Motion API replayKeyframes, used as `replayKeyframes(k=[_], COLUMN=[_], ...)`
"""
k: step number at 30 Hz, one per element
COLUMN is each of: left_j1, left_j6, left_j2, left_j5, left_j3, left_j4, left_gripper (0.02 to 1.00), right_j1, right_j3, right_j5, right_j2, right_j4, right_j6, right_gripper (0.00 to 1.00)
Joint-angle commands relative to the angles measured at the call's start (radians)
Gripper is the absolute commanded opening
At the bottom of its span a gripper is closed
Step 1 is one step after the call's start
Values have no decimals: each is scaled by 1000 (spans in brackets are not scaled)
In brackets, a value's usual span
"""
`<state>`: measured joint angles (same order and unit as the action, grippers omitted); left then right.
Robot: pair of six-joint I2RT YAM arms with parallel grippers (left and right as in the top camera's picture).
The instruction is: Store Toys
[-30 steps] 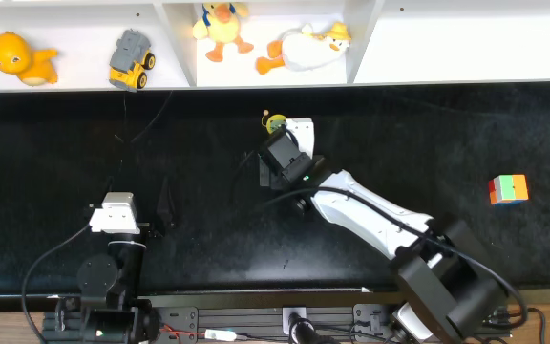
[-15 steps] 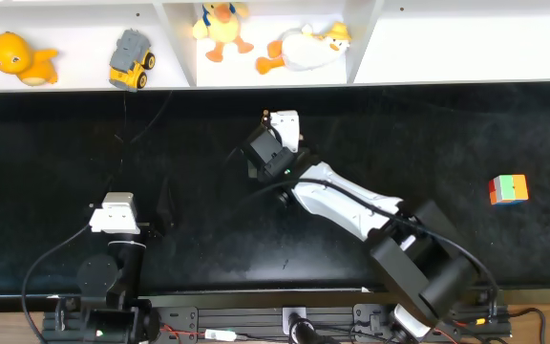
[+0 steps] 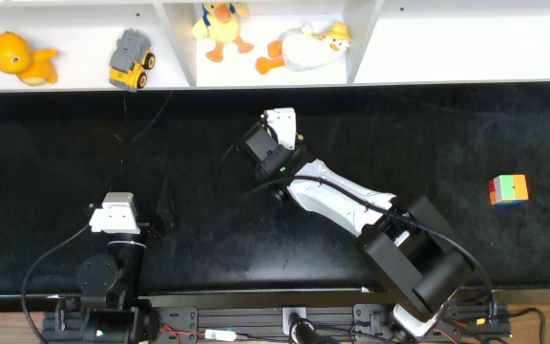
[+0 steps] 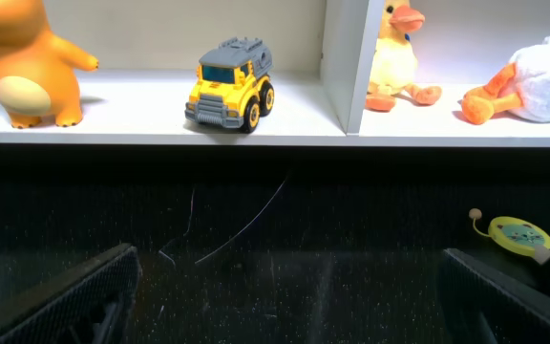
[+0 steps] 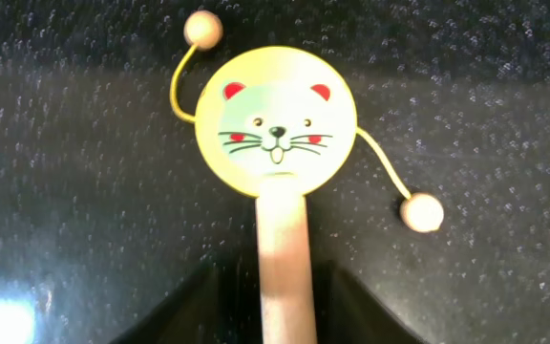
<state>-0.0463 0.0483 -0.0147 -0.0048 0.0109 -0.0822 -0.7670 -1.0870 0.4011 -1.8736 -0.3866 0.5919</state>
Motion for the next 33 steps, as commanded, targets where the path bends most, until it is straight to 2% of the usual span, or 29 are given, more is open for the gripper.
replayKeyframes(k=[1, 4, 8, 17, 24, 33], left_j1=[-5, -5, -5, -5, -5, -5], left_j6=[-22, -22, -22, -22, -22, -22], left_j2=[12, 12, 12, 12, 12, 12], left_j5=[-5, -5, -5, -5, -5, -5], left_j3=[-3, -3, -3, -3, -3, -3], left_j4=[-2, -2, -2, -2, -2, -2], left_gripper=[998, 998, 998, 998, 998, 998], right_j1=[-5, -2, 25, 154, 302, 492], right_j3=[-11, -11, -11, -10, -10, -11], right_j5=[-19, -32, -63, -68, -68, -68], right_j2=[-16, -3, 45, 259, 426, 511], right_j4=[-2, -9, -46, -330, -473, -481], right_j6=[8, 8, 8, -10, -190, -438], right_gripper=[226, 112, 45, 42, 45, 45])
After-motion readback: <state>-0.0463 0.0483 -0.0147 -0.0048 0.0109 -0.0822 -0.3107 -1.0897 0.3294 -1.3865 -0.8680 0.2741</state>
